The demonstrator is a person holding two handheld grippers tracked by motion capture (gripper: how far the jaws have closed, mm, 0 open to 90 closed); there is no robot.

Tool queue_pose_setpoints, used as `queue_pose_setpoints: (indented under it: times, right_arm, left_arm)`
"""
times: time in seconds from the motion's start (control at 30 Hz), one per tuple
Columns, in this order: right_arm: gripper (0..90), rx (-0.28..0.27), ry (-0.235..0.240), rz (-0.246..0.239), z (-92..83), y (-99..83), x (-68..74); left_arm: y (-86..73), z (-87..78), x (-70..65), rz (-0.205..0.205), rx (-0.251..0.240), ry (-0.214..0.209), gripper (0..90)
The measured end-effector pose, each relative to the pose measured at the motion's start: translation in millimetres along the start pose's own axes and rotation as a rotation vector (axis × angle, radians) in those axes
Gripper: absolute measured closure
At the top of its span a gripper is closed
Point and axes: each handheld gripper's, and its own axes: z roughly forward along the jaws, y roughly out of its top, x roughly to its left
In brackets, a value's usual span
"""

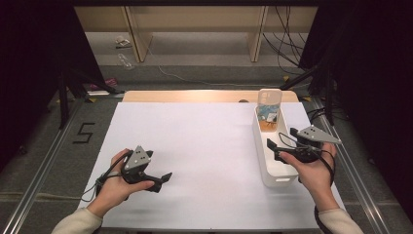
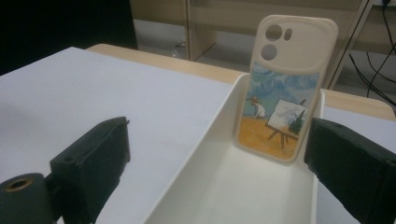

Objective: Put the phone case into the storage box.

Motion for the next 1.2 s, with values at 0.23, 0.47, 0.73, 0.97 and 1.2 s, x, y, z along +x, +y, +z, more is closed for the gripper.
queue_pose_setpoints:
  times: [0.23,0.47,0.73,0.97,1.2]
  right_arm:
    - [7.8,0.006,0.009,-0.007,-3.0,-4.9,1.6]
    - [8.2,0.007,0.028,-0.018,-5.3,-8.2,3.4]
    - [8.3,0.002,0.034,-0.025,-7.5,-11.6,5.1]
    - [8.2,-0.001,0.043,-0.022,-11.0,-17.0,7.1]
    - [8.2,0.000,0.050,-0.027,-13.6,-21.8,8.9]
  left_arm:
    - [-0.1,0.0,0.2,-0.001,0.000,-0.001,0.6]
    - [-0.1,-0.1,0.2,-0.001,-0.001,0.000,0.6]
    - [-0.1,-0.2,0.3,-0.002,-0.002,0.002,0.6]
    - [-0.1,-0.2,0.2,-0.001,-0.002,0.001,0.6]
    - [-0.1,-0.1,0.1,-0.001,-0.002,0.001,0.6]
